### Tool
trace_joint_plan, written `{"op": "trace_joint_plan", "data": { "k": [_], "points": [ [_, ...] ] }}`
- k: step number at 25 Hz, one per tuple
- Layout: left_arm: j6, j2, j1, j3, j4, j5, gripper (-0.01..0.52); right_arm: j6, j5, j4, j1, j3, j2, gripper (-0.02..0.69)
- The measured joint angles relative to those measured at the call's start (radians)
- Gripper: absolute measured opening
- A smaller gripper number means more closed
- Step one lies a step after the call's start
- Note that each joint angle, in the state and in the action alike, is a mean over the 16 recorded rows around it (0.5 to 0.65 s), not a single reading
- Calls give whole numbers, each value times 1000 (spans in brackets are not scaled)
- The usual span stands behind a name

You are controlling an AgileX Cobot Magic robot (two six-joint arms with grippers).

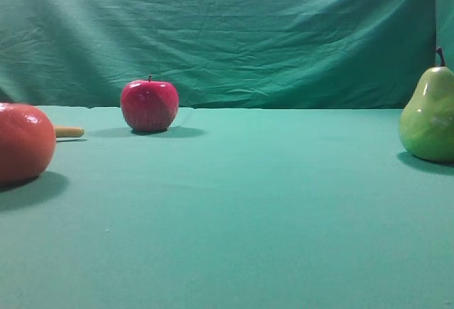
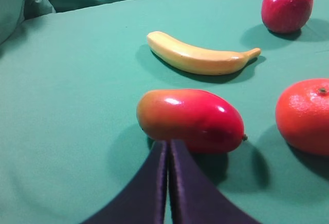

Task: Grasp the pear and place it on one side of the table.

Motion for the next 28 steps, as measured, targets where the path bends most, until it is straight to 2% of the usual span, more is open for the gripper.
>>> {"op": "trace_joint_plan", "data": {
  "k": [7, 12, 18, 28],
  "points": [
    [0, 0, 0, 0, 0, 0, 0, -4, -229, -28, -87, 268, -129, 0],
    [0, 0, 0, 0, 0, 0, 0, -8, -327, -34, -151, 452, -227, 0],
    [0, 0, 0, 0, 0, 0, 0, -11, -357, -39, -191, 579, -296, 0],
    [0, 0, 0, 0, 0, 0, 0, -17, -345, -54, -194, 606, -303, 0]
  ]
}}
